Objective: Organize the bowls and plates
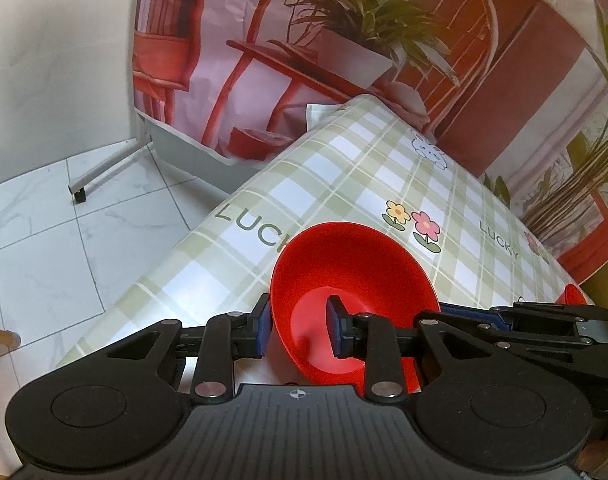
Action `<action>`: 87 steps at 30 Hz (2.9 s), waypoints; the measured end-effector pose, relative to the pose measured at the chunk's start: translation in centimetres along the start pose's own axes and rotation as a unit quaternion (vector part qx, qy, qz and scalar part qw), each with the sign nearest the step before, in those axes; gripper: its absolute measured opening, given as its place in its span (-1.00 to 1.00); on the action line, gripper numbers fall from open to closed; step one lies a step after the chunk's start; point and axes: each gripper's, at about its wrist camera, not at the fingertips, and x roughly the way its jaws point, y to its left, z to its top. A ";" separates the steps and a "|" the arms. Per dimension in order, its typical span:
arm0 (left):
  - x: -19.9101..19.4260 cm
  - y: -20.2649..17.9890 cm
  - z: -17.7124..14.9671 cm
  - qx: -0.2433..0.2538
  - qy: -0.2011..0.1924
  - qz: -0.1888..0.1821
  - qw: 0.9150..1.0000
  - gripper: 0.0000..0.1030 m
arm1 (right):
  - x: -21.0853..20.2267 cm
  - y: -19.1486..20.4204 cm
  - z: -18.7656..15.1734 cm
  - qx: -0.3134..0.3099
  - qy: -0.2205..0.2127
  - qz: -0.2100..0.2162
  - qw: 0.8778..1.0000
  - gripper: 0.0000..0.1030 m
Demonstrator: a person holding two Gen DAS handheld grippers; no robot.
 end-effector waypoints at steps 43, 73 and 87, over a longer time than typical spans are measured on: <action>7.5 -31.1 0.0 0.261 0.050 -0.191 0.945 -0.42 | -21.1 -23.9 -12.2 0.317 -0.244 -0.160 0.903 -0.75; 11.2 -34.1 -2.0 0.305 0.078 -0.162 0.935 -0.42 | -20.2 -25.7 -14.0 0.345 -0.224 -0.169 0.896 -0.75; 10.5 -34.7 -2.5 0.334 0.061 -0.147 0.929 -0.39 | -19.6 -25.9 -14.2 0.344 -0.213 -0.174 0.898 -0.75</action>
